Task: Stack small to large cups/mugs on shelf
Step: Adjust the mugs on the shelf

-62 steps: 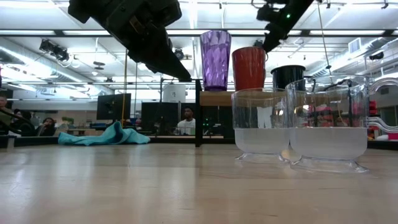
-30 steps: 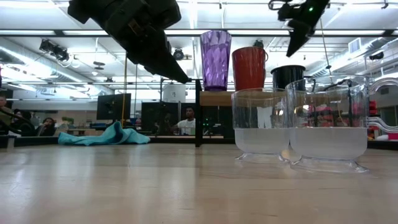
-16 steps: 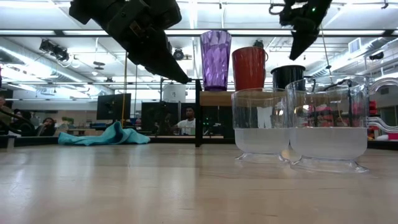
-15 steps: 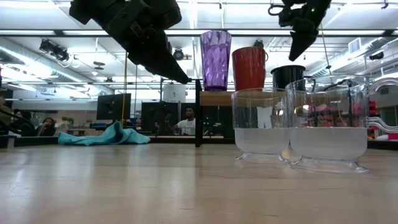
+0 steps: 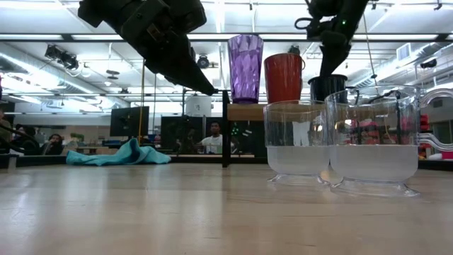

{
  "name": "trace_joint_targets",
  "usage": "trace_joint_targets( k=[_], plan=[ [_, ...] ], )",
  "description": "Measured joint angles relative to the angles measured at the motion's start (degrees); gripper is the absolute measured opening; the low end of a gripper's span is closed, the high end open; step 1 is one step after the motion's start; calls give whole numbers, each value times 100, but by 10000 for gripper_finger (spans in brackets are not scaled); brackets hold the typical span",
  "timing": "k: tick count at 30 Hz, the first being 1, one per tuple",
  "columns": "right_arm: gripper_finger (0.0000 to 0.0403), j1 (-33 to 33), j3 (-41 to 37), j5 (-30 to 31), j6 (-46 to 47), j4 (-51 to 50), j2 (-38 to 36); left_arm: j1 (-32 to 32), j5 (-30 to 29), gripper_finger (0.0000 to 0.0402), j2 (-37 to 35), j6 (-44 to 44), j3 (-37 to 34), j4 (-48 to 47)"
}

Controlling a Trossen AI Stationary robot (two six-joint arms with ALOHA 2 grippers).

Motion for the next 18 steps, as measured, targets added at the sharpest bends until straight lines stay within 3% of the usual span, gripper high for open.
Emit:
trace_joint_targets(
  k=[9,18],
  plan=[
    [179,0,-3,-63,-38,0,195,0,0,24,0,-2,0,-2],
    [106,0,-8,-68,-185,-26,229,0,0,15,0,-4,0,-7]
  ],
)
